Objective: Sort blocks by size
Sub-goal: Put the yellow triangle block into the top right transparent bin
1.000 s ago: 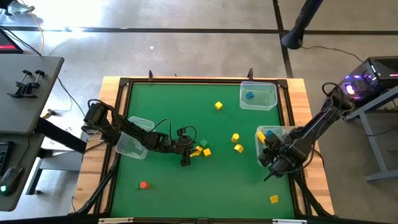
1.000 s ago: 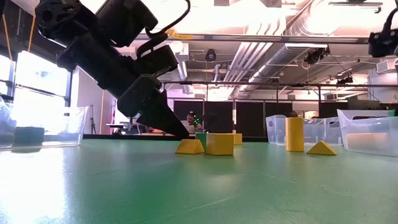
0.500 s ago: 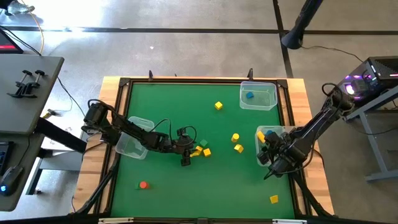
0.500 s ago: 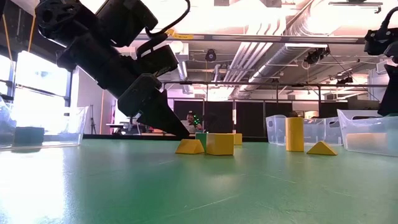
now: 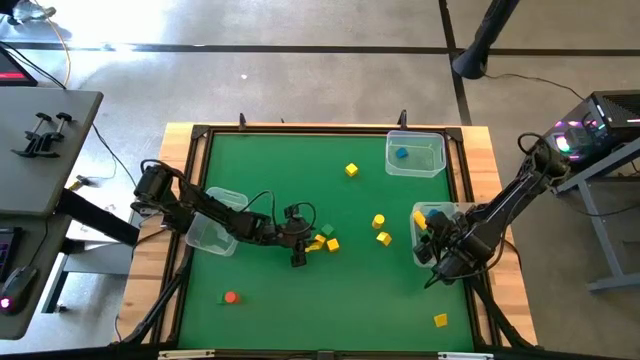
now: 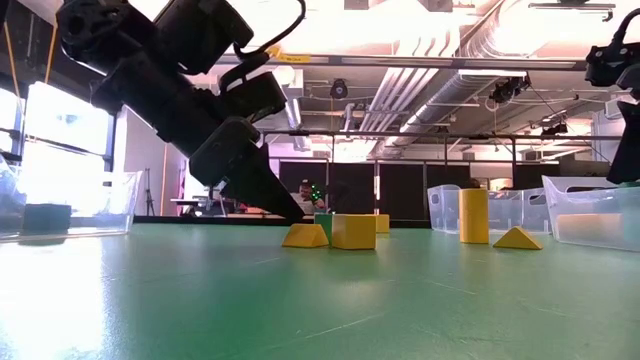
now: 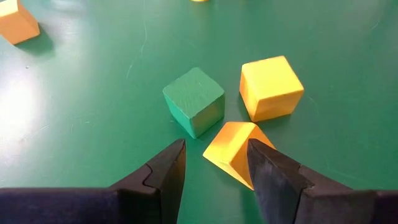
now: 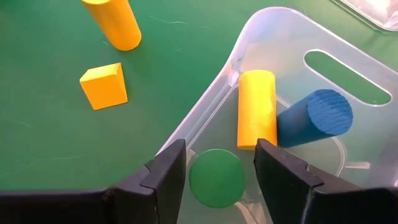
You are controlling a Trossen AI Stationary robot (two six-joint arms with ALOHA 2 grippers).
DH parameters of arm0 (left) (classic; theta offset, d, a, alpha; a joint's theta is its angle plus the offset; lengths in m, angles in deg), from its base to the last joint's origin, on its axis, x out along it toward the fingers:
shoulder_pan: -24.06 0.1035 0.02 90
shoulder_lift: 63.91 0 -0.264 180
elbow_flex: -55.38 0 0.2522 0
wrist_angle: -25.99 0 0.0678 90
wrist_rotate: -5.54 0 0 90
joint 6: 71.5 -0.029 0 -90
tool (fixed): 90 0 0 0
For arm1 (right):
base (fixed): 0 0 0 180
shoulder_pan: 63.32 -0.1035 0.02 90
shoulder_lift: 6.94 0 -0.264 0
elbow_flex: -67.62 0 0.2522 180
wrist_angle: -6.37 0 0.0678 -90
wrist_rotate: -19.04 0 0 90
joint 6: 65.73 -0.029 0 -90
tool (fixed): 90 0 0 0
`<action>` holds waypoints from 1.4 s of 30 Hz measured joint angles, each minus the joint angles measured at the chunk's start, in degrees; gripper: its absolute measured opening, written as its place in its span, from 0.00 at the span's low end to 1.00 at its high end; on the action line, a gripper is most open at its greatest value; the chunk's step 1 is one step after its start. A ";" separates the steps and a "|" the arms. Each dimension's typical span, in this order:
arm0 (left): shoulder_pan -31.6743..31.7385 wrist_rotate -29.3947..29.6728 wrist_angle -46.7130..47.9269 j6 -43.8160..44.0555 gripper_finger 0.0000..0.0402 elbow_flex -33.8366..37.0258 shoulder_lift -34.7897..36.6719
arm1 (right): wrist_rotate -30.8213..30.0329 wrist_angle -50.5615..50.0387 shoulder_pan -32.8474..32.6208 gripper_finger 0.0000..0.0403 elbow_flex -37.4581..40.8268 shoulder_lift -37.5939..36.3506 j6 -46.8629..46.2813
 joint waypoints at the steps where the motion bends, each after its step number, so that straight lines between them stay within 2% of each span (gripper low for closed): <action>1: -0.02 0.00 -0.18 0.01 0.39 -0.02 0.22 | -0.01 0.00 0.26 0.45 0.00 0.00 -0.03; 12: -1.53 0.34 0.52 -1.12 0.39 -0.02 6.37 | -3.98 -0.46 0.74 0.45 -0.02 -0.15 0.42; 16: -2.17 0.72 0.70 -1.63 0.39 -0.02 9.16 | -5.58 -1.87 0.69 0.45 -2.18 -0.15 1.50; 19: -2.49 1.35 1.14 -2.26 0.39 -0.02 11.36 | -10.48 -1.28 0.69 0.45 -5.32 -0.15 7.46; 22: -2.86 2.34 1.82 -3.13 0.39 -0.02 13.27 | -18.04 2.87 0.69 0.45 -7.88 -0.15 16.10; 25: -2.99 2.77 2.32 -3.22 0.39 -0.02 14.56 | -24.70 12.86 0.84 0.45 -8.06 -0.15 27.43; 27: -2.99 3.04 3.19 -3.23 0.39 -0.02 15.07 | -26.77 23.30 1.28 0.45 -6.57 0.04 36.68; 30: -2.99 3.48 4.30 -3.09 0.39 -0.02 15.13 | -24.87 39.20 2.10 0.45 -3.63 1.20 51.90; 32: -2.99 3.52 4.61 -3.08 0.39 -0.02 15.13 | -22.93 46.27 2.99 0.45 -2.20 2.38 57.01; 35: -2.99 3.56 4.99 -3.09 0.39 -0.02 15.13 | -17.58 48.74 5.77 0.48 -1.51 4.33 56.63; 39: -2.99 3.56 5.02 -3.11 0.39 -0.02 15.11 | -8.21 45.61 10.73 0.56 -1.49 7.05 52.54; 42: -2.99 3.56 5.68 -3.09 0.39 -0.02 15.11 | -3.41 43.04 14.83 0.63 -1.49 8.96 50.39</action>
